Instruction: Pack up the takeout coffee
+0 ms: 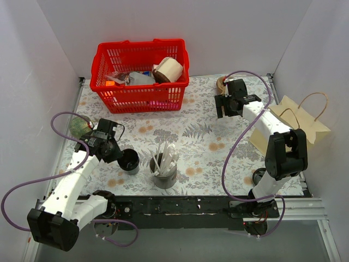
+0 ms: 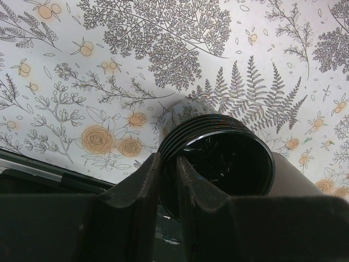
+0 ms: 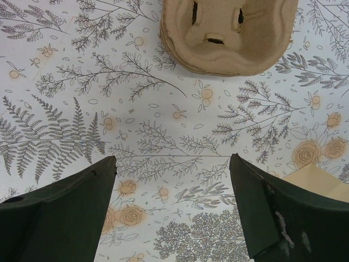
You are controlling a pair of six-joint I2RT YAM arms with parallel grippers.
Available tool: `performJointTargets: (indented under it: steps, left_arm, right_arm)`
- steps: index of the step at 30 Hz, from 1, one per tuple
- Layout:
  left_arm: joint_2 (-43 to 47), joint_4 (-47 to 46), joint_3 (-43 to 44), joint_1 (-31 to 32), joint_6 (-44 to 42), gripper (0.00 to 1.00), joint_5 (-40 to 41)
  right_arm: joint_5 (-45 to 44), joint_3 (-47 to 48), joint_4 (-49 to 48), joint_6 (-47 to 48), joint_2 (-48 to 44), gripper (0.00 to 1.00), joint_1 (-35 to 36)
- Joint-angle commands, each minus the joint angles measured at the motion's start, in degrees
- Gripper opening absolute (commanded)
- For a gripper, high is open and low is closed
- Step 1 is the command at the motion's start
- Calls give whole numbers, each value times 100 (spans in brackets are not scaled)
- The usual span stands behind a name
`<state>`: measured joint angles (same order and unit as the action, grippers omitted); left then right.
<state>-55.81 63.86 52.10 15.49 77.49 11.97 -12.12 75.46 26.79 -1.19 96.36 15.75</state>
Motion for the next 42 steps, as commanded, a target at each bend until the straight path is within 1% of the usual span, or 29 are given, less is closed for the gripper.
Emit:
performJointTargets:
  steps: [1, 7, 10, 11, 12, 21, 25, 30, 36, 37, 39, 42]
  left_arm:
    - [62, 4, 2, 7, -59, 17, -72]
    - [44, 57, -7, 7, -59, 15, -19]
    - [27, 74, 20, 7, -50, 7, -36]
    - [18, 74, 29, 7, -59, 2, -28]
    - [18, 74, 37, 7, -50, 0, -36]
    - [70, -31, 239, 7, -217, 0, -361]
    - [123, -136, 371, 7, -270, 0, -493]
    - [185, -172, 503, 7, -296, 0, -511]
    - [220, -163, 538, 7, -349, 0, -537]
    - [211, -137, 556, 7, -366, 0, -572]
    - [167, -128, 547, 7, -402, 0, -660]
    - [97, 12, 573, 7, -375, 0, -573]
  right_arm:
    - [-106, 4, -60, 22, -196, 92, -19]
    - [-168, -14, -59, 22, -223, 92, -19]
    - [-168, -14, -59, 22, -240, 92, -28]
    - [-168, -31, -68, 14, -249, 92, -19]
    - [-151, -23, -68, 14, -249, 92, -28]
    - [25, -75, -86, 49, -424, 92, -19]
    - [402, -207, -278, 101, -644, 92, -19]
    - [667, -330, -428, 102, -855, 92, -28]
    - [1159, -418, -551, 93, -1101, 91, 7]
    - [1359, -418, -560, 93, -1128, 91, 25]
    - [1571, -418, -534, 295, -1215, 91, 69]
    - [2063, -374, -464, 374, -1382, 89, 367]
